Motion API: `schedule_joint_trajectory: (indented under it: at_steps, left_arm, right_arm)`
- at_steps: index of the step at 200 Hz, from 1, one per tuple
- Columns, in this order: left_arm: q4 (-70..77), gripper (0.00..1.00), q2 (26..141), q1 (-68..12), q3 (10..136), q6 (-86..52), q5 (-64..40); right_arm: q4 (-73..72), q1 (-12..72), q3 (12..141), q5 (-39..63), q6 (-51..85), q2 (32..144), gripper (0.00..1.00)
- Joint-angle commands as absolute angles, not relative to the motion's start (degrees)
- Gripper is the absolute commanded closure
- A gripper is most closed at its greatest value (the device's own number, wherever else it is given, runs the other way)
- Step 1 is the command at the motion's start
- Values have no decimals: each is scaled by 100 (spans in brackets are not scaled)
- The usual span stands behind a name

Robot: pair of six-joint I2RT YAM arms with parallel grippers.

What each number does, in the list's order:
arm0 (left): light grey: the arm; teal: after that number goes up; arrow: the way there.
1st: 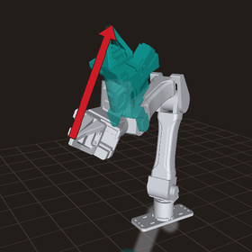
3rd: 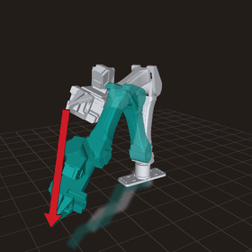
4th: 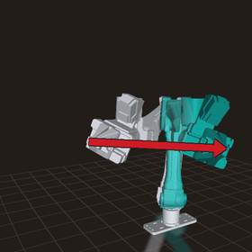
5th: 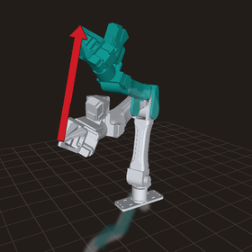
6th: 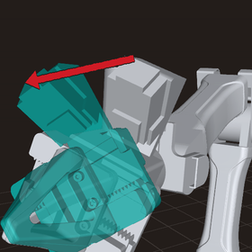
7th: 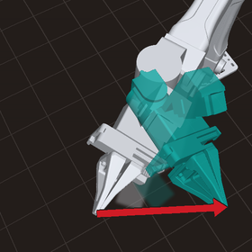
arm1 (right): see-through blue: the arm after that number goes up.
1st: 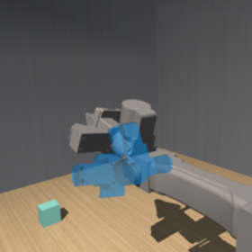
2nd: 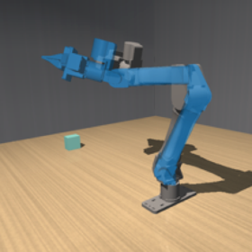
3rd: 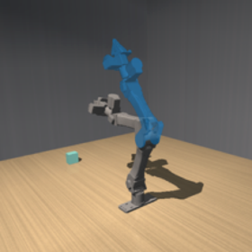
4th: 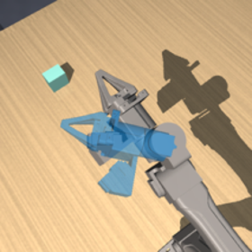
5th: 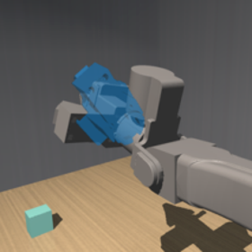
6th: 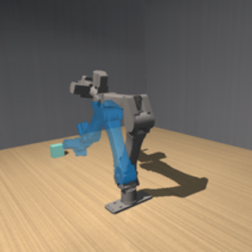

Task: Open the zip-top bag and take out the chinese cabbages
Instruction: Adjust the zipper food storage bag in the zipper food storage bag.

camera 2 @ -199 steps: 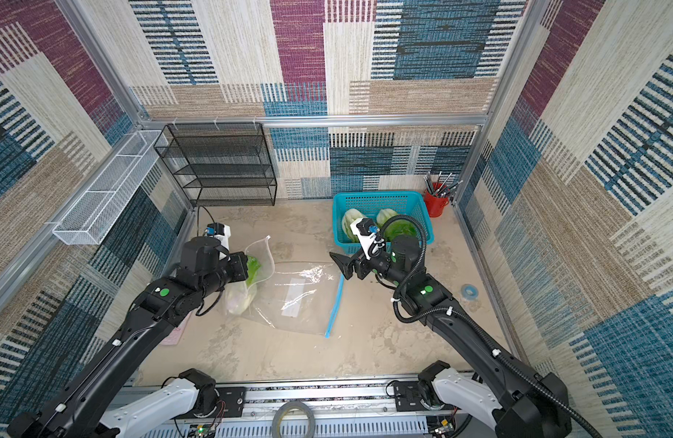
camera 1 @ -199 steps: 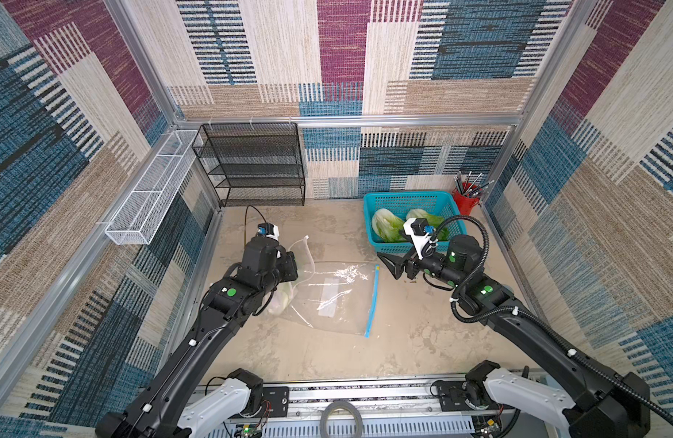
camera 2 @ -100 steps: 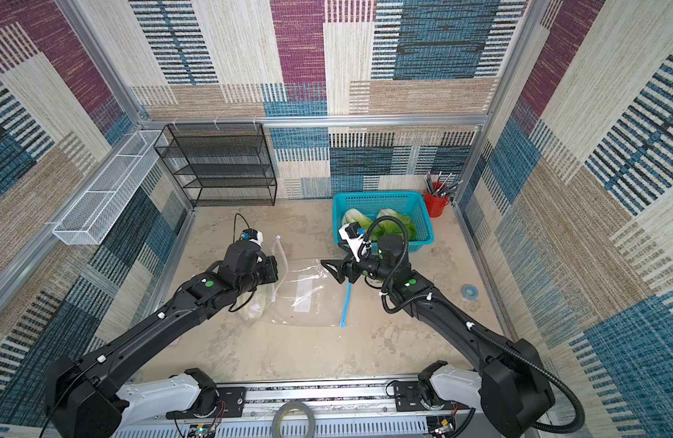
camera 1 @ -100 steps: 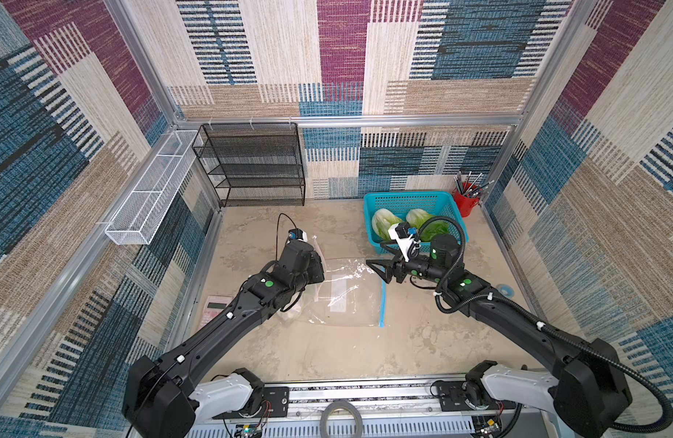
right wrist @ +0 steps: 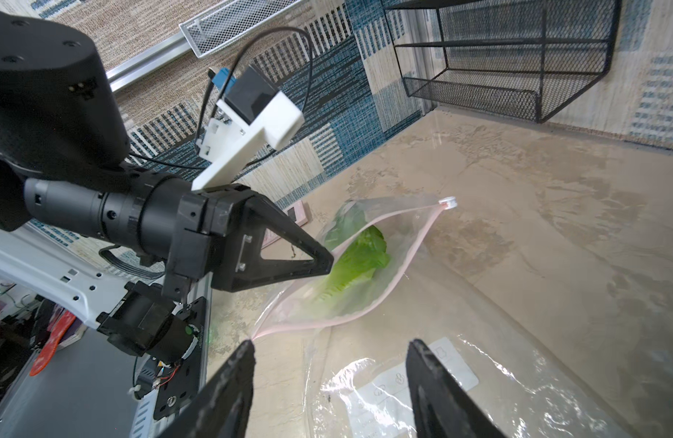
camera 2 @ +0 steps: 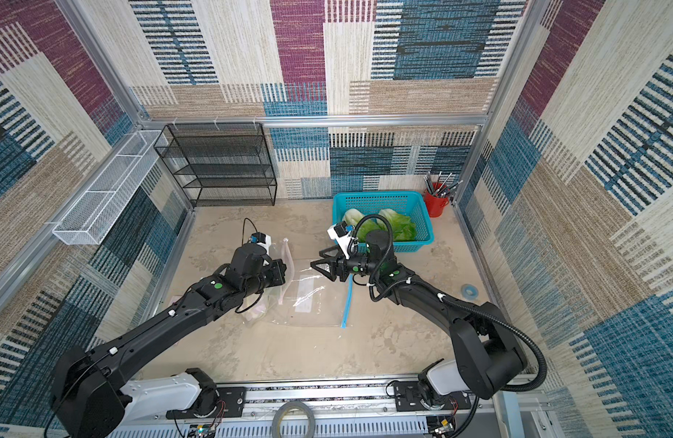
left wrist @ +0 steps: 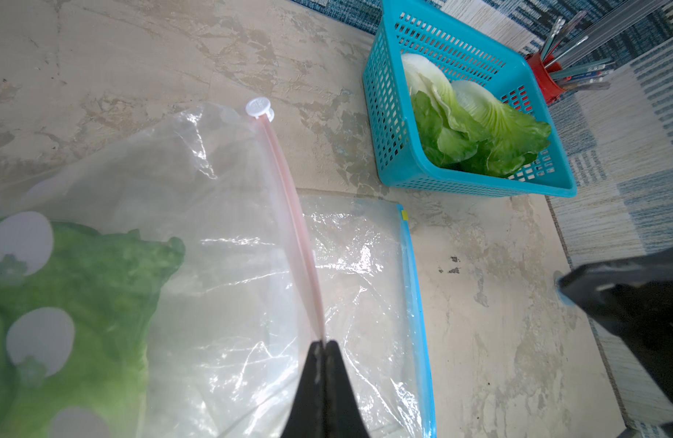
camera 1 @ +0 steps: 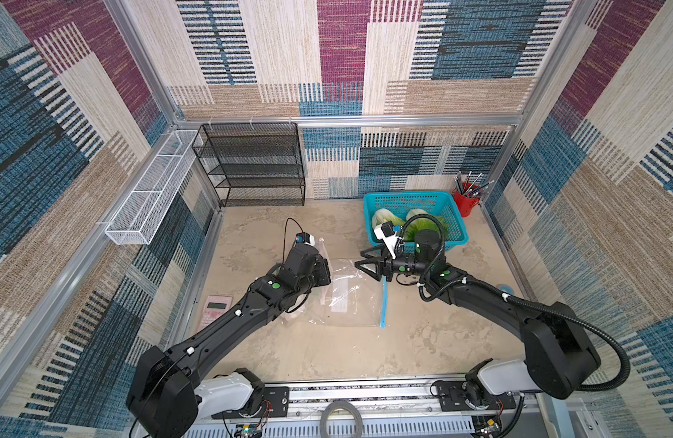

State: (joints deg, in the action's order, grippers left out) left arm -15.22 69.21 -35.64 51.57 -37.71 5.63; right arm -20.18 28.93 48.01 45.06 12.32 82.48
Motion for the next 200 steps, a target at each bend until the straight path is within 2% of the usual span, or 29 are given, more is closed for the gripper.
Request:
schedule_joint_trajectory:
  at_steps: [1,48,95,112,156,200]
  left_arm:
    - [-1309,90,6739,-3568,5111,-3740,646]
    - [-1550,66,6496,-3561,5114,-3548,782]
    - [-2219,61,6117,-3496,5372,-3201,1327]
    - [-2791,60,6041,-3303,5682,-3015,1380]
    - [-3950,58,6007,-2029,6070,-2773,709]
    - [-3523,56,6125,-564,5293,-3148,-867]
  right_arm:
    - [-2462,2920,4905,4814,1559,8417,34]
    - [-2458,3142,5297,4969,1636,8899,29]
    - [-1772,3402,5985,4751,1331,9466,29]
    - [-1301,3402,6351,4663,1246,9772,31]
    - [-813,3452,7006,4841,1196,10467,41]
    - [-503,3592,7417,4939,1108,10811,47]
